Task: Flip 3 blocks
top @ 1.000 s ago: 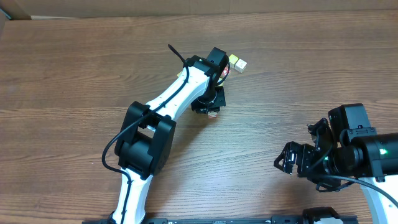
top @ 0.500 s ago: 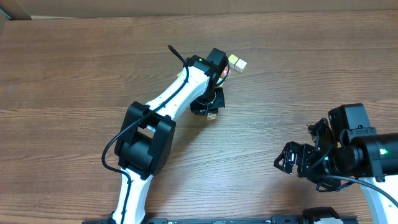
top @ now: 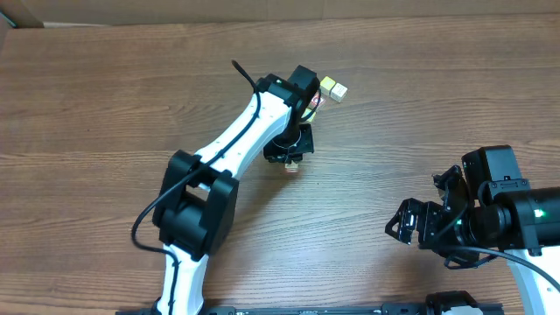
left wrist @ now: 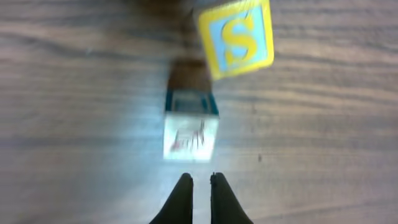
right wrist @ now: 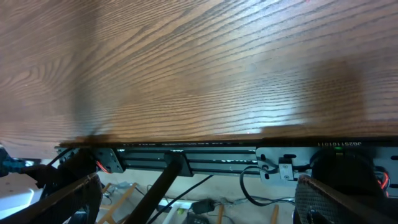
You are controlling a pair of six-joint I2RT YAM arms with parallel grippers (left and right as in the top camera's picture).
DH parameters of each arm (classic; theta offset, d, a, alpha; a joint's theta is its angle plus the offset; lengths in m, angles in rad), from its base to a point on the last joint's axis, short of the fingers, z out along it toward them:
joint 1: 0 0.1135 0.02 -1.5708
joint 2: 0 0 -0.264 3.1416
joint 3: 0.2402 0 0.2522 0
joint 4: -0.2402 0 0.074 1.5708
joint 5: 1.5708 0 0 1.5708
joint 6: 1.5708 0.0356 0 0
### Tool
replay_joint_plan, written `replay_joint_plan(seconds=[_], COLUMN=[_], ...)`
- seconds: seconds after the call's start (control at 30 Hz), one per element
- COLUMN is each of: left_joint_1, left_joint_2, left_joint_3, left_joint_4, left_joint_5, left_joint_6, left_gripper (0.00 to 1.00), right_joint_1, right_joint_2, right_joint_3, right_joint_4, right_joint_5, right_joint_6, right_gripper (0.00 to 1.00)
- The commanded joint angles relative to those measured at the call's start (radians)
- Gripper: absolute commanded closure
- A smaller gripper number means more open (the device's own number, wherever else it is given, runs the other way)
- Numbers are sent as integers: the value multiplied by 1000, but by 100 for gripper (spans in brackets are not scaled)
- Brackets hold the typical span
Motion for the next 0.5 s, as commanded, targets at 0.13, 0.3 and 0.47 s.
replay_joint_plan(seconds=[0.13,0.3,0.47], left_joint_1=[-63,-79,-70], left_joint_2=[-131,-105,-42], left_joint_3=[-3,-10,-13], left_joint_4=[-79,-41,-7], left_joint_5=[-142,-148,-153], left_joint_6=[72,148,180], left_gripper=[84,45,44], right_joint_1=[5,5,5], right_joint_2=[-8,-8,-8], right_joint_3=[24,24,24], right_joint_4=[18,30,21], right_joint_5=[-12,-13,-16], right_joint_6=[-6,-6,-6], right_gripper=[0,0,0])
